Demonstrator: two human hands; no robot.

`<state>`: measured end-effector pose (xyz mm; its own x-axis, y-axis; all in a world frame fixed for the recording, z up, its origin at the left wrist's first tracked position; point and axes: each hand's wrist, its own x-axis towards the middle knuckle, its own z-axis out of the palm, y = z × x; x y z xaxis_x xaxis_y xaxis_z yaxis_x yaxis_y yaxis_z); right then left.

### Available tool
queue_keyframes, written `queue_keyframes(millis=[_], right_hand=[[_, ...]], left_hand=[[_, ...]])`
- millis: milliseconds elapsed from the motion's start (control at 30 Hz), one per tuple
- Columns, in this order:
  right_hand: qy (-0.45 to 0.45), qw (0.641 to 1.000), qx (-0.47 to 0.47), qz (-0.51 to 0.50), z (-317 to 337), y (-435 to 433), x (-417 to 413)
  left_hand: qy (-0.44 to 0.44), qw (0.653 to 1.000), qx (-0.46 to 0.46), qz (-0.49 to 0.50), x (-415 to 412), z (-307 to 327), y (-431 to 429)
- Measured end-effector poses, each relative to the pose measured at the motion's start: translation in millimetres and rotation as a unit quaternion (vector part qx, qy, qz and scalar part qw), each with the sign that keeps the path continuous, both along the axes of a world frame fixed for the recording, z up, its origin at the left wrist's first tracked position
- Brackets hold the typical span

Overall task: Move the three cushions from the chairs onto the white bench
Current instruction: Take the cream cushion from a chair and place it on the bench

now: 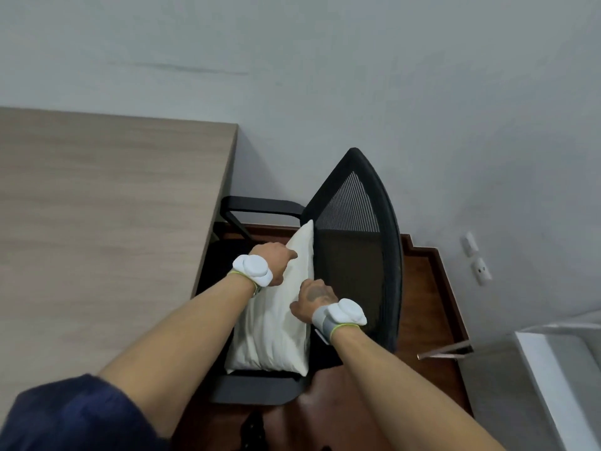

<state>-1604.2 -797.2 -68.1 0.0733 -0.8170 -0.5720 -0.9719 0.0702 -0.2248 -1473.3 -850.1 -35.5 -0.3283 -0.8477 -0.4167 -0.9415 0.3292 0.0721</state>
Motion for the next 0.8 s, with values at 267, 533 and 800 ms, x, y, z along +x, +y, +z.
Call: queue_keyframes(millis=[267, 533, 800], right_hand=[[0.014, 0.999, 0.018, -0.044, -57.6, 6.9, 20.5], [0.044, 0.996, -0.027, -0.077, -77.2, 10.4, 45.4], [-0.012, 0.990, 0.050, -0.130, -87.1, 2.5, 53.4]], left_hand=[[-0.031, 0.993, 0.007, -0.111, -6.5, -60.4, -33.4], [-0.089, 0.981, -0.090, -0.144, 20.3, -92.7, -32.0], [-0.130, 0.959, -0.203, -0.147, 68.3, -103.8, -18.9]])
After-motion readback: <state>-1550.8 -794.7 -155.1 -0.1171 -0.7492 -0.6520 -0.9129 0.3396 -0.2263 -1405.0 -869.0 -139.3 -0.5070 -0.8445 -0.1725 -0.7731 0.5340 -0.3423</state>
